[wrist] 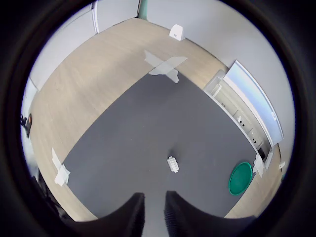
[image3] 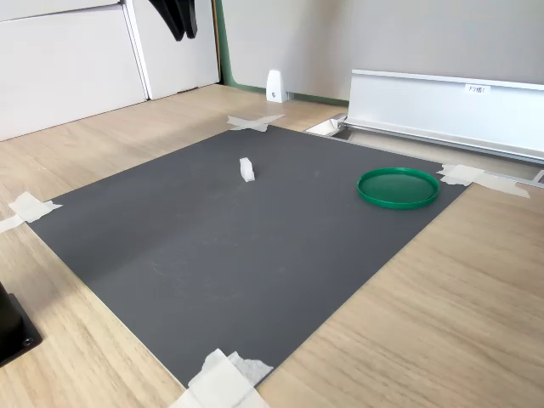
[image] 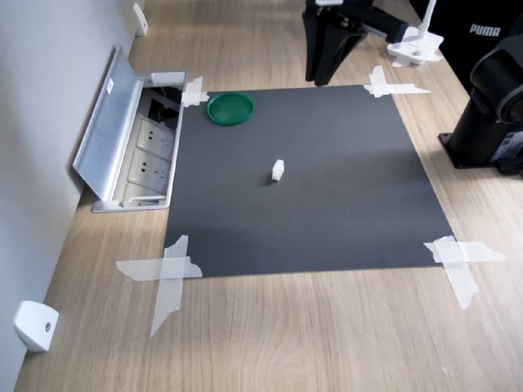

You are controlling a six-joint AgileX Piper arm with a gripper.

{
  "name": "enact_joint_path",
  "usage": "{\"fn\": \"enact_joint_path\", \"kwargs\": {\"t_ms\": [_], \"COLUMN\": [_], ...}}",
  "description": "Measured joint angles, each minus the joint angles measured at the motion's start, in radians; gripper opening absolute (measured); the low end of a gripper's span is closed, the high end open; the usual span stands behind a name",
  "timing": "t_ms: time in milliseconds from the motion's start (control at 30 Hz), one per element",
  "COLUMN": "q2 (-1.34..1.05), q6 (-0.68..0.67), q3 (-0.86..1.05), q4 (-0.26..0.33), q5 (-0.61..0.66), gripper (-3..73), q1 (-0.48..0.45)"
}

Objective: Grasp a white terminal and put it on the green lid.

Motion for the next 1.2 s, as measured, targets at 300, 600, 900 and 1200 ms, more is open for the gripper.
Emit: {"fn": "enact_joint_path", "kwargs": {"t_ms": [300,600,900,1200], "q2": [0.073,0.146,0.238,0.254], "q6": [-0.088,-0.234,-0.262,-0.296], "q3": [-0.082,-0.180,-0.181,-0.013], "q4": [-0.018,-0.005,-0.098,-0.130], "q5": [0.000,0.085,0.025,-0.134], "gripper": [63.1,66.0,65.3,64.9], "q1": [0.000,0.002,0.099,0.104]}}
